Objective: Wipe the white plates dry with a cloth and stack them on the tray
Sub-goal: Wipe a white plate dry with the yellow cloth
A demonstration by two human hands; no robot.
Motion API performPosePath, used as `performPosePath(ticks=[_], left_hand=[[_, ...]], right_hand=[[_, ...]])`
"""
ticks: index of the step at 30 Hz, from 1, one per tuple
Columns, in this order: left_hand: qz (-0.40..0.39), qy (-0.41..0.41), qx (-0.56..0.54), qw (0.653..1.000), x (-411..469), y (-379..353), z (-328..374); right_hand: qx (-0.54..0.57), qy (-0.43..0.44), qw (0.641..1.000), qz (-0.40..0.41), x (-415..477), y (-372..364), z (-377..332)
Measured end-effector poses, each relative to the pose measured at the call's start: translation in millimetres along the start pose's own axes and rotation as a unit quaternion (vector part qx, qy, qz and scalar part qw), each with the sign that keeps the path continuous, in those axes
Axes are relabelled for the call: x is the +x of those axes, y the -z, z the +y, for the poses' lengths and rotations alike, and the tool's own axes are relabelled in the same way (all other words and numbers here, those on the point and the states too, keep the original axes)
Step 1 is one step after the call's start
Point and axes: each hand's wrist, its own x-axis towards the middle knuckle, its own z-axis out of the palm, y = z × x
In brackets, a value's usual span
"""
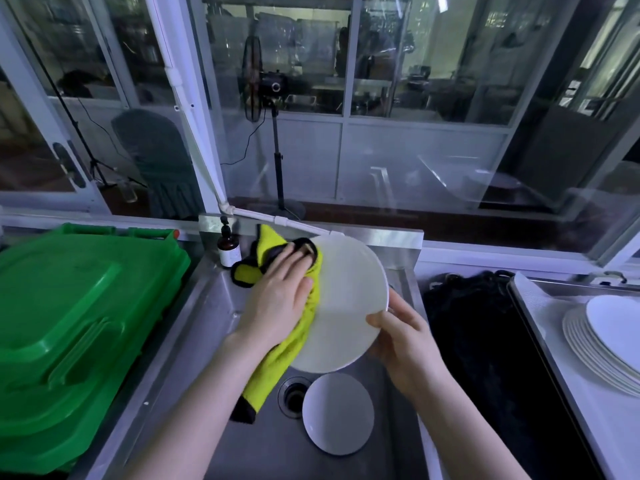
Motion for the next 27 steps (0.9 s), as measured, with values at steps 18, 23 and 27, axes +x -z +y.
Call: performPosePath(ticks=[18,23,27], left_hand=[[-0.047,-0.067,-0.019,0.996,21,-5,7],[-0.038,-0.009,-0.027,0.999,-17,-5,0],[-0.034,-0.108,-0.097,0.989,-45,-19,38]], right_hand=[[0.018,-0.026,0.999,-0.016,3,-3,9],[0.027,0.03,0.999,0.017,8,9,-13],[0.039,0.01,0.999,0.031,9,9,-5]])
